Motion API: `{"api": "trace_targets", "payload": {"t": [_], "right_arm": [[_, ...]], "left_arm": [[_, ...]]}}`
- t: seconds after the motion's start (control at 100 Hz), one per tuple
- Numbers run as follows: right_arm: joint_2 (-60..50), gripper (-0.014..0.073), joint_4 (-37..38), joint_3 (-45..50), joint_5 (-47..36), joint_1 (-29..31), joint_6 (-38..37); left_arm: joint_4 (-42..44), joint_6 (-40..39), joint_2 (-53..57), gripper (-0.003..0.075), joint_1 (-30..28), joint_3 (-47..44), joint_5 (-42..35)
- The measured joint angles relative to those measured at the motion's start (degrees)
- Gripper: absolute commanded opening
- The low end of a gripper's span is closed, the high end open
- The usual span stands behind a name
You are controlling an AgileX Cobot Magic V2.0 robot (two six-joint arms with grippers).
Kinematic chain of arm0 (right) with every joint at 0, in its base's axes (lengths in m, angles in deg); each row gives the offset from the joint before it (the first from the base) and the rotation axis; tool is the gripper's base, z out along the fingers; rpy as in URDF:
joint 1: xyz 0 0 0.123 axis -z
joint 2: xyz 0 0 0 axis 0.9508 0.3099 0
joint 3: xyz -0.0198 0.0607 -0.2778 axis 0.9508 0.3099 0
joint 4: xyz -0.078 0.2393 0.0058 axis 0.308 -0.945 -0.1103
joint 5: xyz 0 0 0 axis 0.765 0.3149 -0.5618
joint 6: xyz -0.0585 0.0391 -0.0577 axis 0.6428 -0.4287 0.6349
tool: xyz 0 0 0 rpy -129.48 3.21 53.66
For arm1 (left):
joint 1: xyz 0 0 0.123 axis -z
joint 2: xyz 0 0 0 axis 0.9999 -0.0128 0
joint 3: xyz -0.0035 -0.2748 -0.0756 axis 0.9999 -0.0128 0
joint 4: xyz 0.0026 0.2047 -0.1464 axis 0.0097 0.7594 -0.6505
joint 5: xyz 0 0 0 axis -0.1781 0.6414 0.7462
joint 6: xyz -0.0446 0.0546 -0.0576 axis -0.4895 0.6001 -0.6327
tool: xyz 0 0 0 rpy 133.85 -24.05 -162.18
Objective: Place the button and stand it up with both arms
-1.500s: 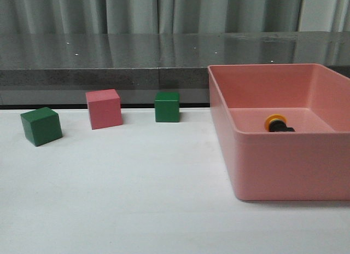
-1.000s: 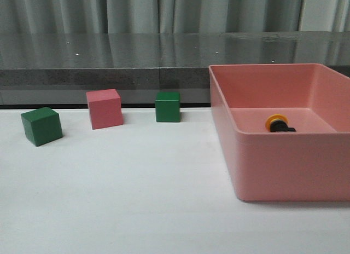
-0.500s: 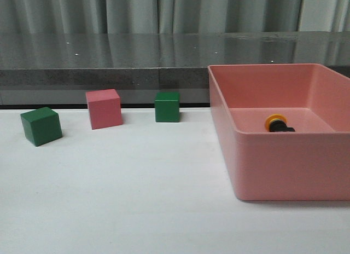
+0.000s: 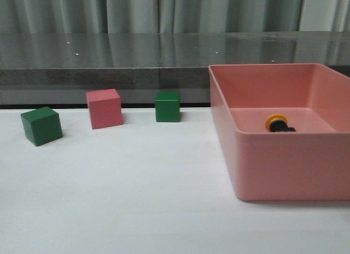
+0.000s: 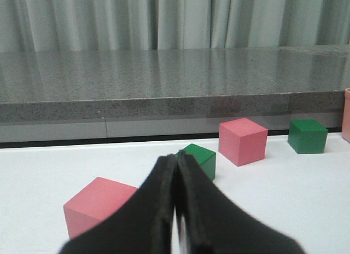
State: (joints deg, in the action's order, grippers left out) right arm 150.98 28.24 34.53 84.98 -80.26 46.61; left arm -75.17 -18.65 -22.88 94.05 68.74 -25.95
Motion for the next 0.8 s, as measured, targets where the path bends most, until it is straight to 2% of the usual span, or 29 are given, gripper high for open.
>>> {"api": "trace_targets", "payload": {"t": [0.05,0.1,0.17,0.4,0.8], "right_arm": [[1.31,0.0484,0.00,0.00,0.09,0.00,-0.01],[2.41,0.0574,0.00,-0.13,-0.07,-0.12,0.52],[3.75,0.0629,0.00,-0.13,-0.96,-0.66,1.55],[10.60,0.0629,0.00,-1.38,-6.26,-4.41,4.42],[30.13,0.0624,0.00,-10.54,-7.22,-4.42,4.71]], "left_arm": [[0.00,0.00,0.00,-0.0020,0.00,0.00,0.00],[0.00,0.00,0.00,-0.0020,0.00,0.00,0.00],[0.00,0.00,0.00,-0.0020,0.00,0.00,0.00],[0.00,0.00,0.00,-0.0020,0.00,0.00,0.00],[0.00,0.00,0.00,-0.0020,0.00,0.00,0.00]]}}
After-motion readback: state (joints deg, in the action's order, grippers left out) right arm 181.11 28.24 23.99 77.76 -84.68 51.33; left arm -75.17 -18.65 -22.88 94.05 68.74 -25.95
